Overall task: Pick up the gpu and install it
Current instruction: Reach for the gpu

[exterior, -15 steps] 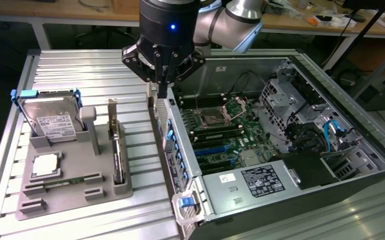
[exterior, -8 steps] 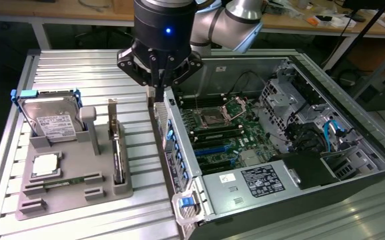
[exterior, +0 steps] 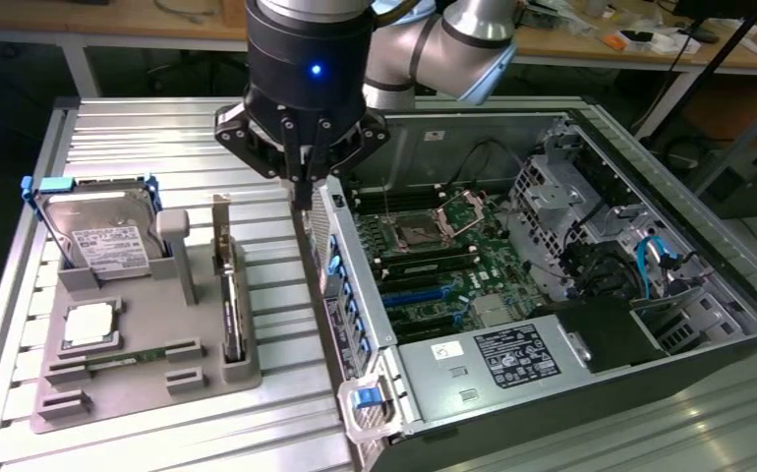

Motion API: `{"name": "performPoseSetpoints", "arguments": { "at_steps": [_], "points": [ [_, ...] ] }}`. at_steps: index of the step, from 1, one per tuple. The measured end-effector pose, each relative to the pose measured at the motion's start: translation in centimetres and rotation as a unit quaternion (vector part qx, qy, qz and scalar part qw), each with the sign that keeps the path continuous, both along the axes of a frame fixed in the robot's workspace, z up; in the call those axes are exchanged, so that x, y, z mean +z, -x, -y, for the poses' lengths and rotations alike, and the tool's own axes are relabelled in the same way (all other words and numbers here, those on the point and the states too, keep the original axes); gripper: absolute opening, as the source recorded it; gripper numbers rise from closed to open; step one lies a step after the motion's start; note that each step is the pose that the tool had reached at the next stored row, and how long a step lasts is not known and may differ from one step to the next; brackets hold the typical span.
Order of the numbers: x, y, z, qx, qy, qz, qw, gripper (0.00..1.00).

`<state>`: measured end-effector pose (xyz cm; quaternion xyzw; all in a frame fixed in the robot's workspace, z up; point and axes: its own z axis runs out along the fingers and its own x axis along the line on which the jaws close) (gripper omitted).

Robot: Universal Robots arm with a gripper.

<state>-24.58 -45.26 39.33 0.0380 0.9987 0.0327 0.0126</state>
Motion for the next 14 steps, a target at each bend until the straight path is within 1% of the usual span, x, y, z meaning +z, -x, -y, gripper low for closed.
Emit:
{"name": "performPoseSetpoints", "arguments": {
  "at_steps": [8, 14],
  "points": [
    [0.0, 1.3, 0.51, 0.0, -0.0003, 0.0, 1.0, 0.11],
    [0.0, 2.5, 0.62, 0.0, -0.0009, 0.0, 1.0, 0.11]
  ]
}}
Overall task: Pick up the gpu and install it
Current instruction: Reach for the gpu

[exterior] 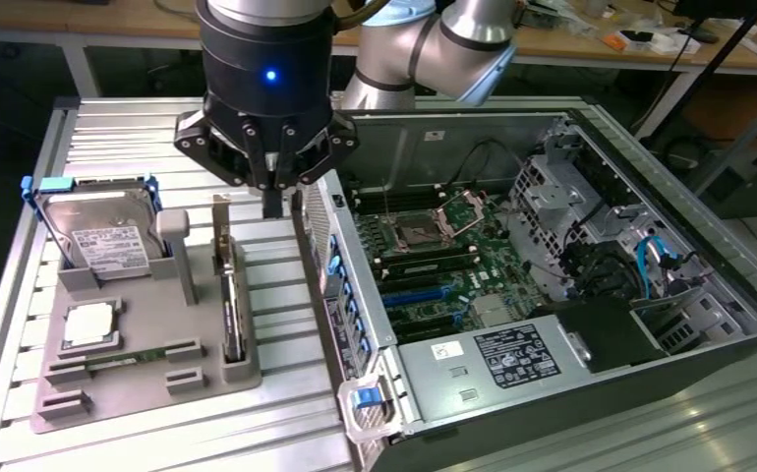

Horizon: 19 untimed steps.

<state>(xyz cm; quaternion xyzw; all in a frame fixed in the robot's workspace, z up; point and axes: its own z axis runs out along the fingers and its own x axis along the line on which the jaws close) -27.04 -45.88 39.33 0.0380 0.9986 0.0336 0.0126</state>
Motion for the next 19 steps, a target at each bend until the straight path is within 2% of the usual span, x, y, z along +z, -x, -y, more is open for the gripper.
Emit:
{"name": "performPoseSetpoints", "arguments": {
  "at_steps": [19],
  "points": [
    [-0.01, 3.8, 0.03, 0.0, -0.001, 0.0001, 1.0, 0.11]
  ]
}}
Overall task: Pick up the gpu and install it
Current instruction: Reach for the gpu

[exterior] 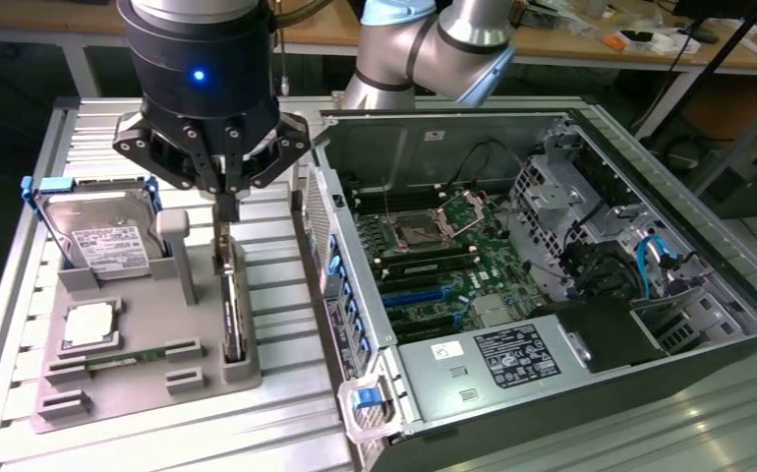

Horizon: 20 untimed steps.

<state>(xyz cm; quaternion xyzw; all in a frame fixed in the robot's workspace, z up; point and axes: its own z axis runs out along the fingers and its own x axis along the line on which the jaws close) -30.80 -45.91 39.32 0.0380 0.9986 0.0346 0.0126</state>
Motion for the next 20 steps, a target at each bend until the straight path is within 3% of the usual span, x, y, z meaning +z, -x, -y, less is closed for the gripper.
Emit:
{"name": "performPoseSetpoints", "arguments": {
  "at_steps": [12, 20],
  "points": [
    [0.0, 1.9, 0.02, 0.0, -0.0004, 0.0, 1.0, 0.11],
    [0.0, 2.0, 0.02, 0.0, -0.0004, 0.0, 1.0, 0.11]
  ]
}}
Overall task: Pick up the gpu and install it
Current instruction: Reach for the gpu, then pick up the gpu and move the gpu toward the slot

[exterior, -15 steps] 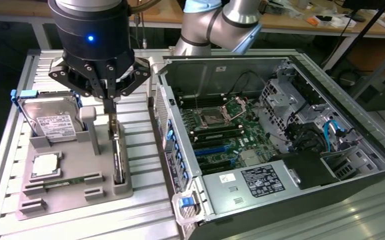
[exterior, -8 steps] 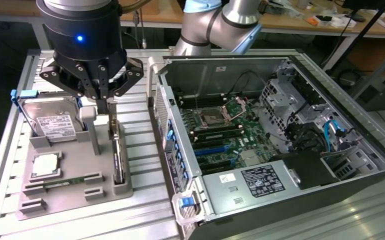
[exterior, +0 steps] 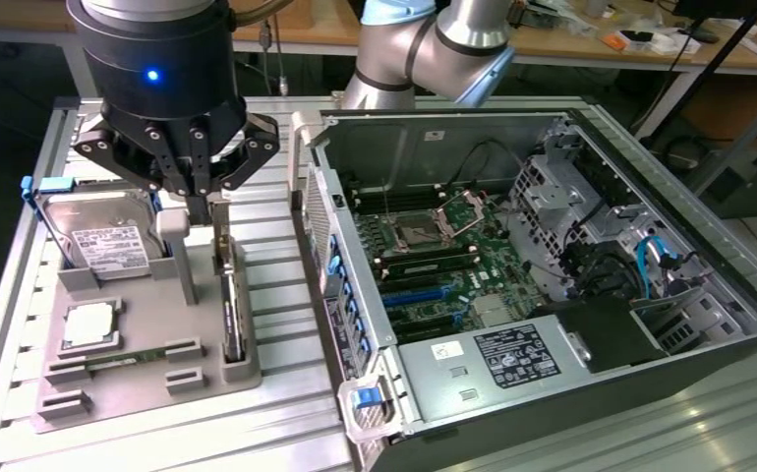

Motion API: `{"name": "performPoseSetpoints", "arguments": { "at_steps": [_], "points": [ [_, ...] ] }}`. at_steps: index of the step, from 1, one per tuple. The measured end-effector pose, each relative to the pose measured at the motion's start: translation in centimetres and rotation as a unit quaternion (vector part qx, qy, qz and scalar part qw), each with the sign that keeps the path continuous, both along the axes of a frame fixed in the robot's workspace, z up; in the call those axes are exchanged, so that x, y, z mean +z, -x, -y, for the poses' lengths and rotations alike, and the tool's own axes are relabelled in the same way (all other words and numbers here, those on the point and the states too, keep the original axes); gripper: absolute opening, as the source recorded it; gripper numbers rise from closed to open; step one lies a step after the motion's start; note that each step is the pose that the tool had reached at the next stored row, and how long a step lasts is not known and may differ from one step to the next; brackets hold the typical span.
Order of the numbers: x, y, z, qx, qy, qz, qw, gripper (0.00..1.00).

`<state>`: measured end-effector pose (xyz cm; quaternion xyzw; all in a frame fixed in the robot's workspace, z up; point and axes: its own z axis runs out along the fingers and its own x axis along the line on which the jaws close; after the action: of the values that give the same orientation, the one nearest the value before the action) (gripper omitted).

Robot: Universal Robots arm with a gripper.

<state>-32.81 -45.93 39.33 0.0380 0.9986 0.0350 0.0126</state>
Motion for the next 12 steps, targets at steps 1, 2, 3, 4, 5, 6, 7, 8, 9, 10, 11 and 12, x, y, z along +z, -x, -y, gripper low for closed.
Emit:
{"name": "performPoseSetpoints", "arguments": {
  "at_steps": [1, 2, 3, 4, 5, 6, 7, 8, 9, 10, 11, 12],
  "points": [
    [0.0, 0.0, 0.0, 0.0, 0.0, 0.0, 1.0, 0.11],
    [-0.03, 0.0, 0.0, 0.0, 0.0, 0.0, 1.0, 0.11],
    [-0.04, 0.0, 0.0, 0.0, 0.0, 0.0, 1.0, 0.11],
    [-0.03, 0.0, 0.0, 0.0, 0.0, 0.0, 1.0, 0.11],
    [-0.04, 0.0, 0.0, 0.0, 0.0, 0.0, 1.0, 0.11],
    [-0.03, 0.0, 0.0, 0.0, 0.0, 0.0, 1.0, 0.11],
    [-0.04, 0.0, 0.0, 0.0, 0.0, 0.0, 1.0, 0.11],
    [-0.04, 0.0, 0.0, 0.0, 0.0, 0.0, 1.0, 0.11],
    [-0.04, 0.0, 0.0, 0.0, 0.0, 0.0, 1.0, 0.11],
    [-0.04, 0.0, 0.0, 0.0, 0.0, 0.0, 1.0, 0.11],
    [-0.04, 0.0, 0.0, 0.0, 0.0, 0.0, 1.0, 0.11],
    [-0.04, 0.0, 0.0, 0.0, 0.0, 0.0, 1.0, 0.11]
  ]
}}
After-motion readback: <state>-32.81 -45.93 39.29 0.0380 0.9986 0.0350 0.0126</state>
